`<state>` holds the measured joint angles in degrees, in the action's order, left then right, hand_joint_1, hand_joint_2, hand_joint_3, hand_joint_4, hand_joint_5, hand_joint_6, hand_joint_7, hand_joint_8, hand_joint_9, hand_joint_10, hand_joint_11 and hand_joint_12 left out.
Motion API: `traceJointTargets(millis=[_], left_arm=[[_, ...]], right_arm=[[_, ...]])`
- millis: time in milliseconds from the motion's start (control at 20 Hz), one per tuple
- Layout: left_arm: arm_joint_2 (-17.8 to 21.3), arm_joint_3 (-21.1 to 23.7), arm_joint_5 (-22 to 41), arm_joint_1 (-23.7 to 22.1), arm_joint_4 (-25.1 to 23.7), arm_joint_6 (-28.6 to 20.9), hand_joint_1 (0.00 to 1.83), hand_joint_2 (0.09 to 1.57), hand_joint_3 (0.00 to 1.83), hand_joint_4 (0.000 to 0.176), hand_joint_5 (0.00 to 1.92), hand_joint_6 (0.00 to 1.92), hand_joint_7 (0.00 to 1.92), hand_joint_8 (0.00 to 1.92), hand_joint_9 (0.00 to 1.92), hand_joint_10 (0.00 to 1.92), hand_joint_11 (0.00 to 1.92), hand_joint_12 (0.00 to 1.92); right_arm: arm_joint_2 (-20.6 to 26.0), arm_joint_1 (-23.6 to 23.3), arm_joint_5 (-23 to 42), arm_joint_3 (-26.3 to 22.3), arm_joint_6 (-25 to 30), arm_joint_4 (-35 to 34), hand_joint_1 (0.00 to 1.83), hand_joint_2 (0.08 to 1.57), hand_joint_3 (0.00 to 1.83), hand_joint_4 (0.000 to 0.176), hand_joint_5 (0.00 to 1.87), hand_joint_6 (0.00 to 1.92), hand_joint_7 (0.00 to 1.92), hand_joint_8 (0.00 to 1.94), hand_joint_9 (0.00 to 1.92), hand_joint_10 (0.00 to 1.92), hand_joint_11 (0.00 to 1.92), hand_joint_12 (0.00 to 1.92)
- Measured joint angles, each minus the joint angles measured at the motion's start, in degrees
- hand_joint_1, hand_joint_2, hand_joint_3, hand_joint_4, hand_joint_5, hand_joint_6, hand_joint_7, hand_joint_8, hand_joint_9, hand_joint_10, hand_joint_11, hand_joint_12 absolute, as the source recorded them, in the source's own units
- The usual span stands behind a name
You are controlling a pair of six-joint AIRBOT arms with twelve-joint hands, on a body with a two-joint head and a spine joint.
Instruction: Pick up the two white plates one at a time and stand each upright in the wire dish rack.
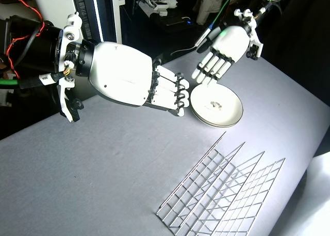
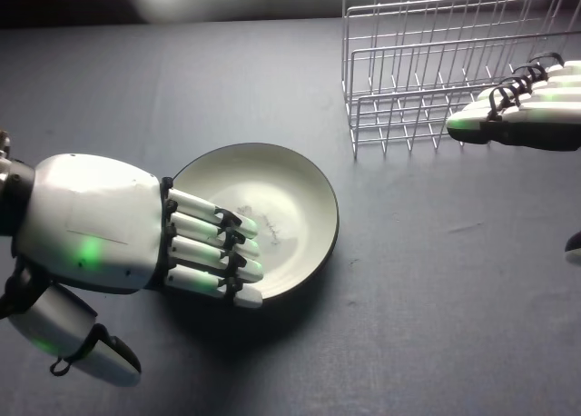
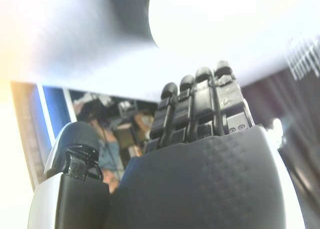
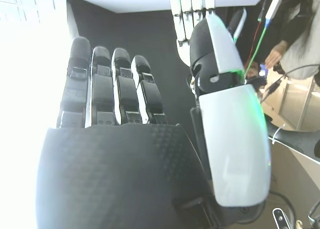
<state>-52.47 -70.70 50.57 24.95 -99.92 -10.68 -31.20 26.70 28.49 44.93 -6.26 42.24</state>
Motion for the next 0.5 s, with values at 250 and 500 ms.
traceJointTargets(millis=[250, 500], left_arm=[[-0.2, 1.11, -0.15, -0.37, 0.24, 0.35, 0.0, 1.22, 0.0, 0.0, 0.0, 0.0, 0.0, 0.0, 0.0, 0.0, 0.0, 0.0], [-0.81, -0.96, 0.02, -0.37, -0.35, 0.37, 0.0, 1.21, 0.0, 0.0, 0.0, 0.0, 0.0, 0.0, 0.0, 0.0, 0.0, 0.0]], right_arm=[[0.0, 0.74, 1.79, 0.2, -0.04, 0.26, 0.99, 1.11, 0.0, 0.0, 0.11, 0.0, 0.08, 0.0, 0.08, 0.0, 0.0, 0.5], [0.0, 1.9, 6.4, 2.4, -3.28, 1.27, 1.2, 1.04, 0.0, 0.0, 0.17, 0.0, 0.09, 0.0, 0.1, 0.0, 0.0, 0.6]])
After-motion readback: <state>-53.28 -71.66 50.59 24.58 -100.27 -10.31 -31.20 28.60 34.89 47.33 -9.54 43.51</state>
